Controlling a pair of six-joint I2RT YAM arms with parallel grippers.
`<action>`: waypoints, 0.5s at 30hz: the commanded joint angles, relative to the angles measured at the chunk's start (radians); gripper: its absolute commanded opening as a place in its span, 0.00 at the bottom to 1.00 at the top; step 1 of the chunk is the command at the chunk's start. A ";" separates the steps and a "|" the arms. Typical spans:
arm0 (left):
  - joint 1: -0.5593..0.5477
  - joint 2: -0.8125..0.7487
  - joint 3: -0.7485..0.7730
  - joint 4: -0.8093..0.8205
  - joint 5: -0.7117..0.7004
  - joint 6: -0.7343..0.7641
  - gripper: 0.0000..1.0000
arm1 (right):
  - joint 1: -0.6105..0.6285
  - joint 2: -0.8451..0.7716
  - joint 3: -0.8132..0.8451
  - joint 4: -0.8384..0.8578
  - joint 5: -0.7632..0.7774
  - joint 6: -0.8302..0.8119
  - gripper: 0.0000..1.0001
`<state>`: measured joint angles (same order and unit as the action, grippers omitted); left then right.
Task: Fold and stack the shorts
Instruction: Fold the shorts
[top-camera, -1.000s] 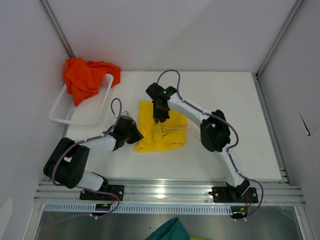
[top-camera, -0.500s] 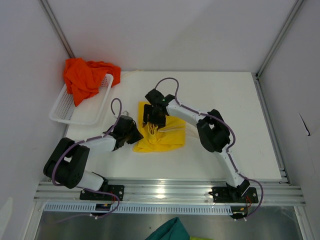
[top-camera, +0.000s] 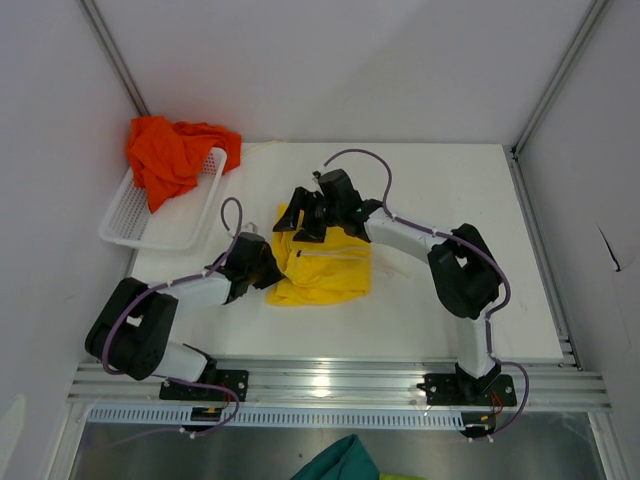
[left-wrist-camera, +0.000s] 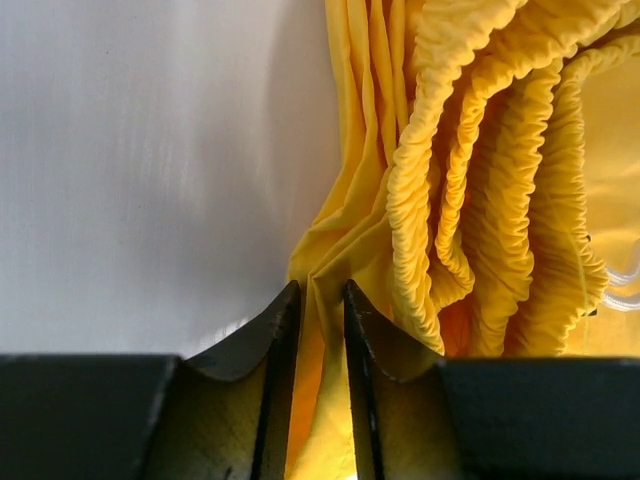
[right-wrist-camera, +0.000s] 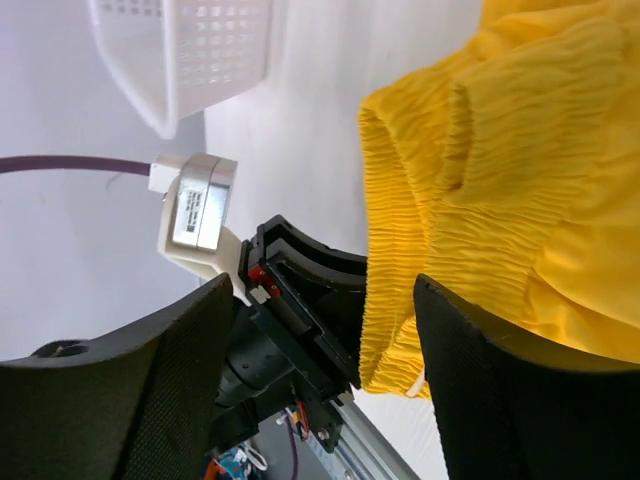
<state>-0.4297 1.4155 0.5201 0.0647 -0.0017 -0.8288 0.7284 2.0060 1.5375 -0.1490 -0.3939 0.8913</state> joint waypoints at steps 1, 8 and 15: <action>-0.004 -0.018 -0.028 -0.104 -0.006 0.026 0.30 | -0.004 -0.059 -0.069 0.178 -0.056 0.037 0.72; 0.037 -0.197 -0.074 -0.227 -0.006 0.025 0.79 | -0.029 -0.049 -0.103 0.232 -0.062 0.024 0.54; 0.087 -0.421 -0.077 -0.374 -0.029 0.025 0.90 | -0.029 0.023 -0.085 0.282 -0.069 0.029 0.34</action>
<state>-0.3717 1.0702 0.4431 -0.2321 -0.0154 -0.8185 0.6960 1.9945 1.4284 0.0578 -0.4438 0.9173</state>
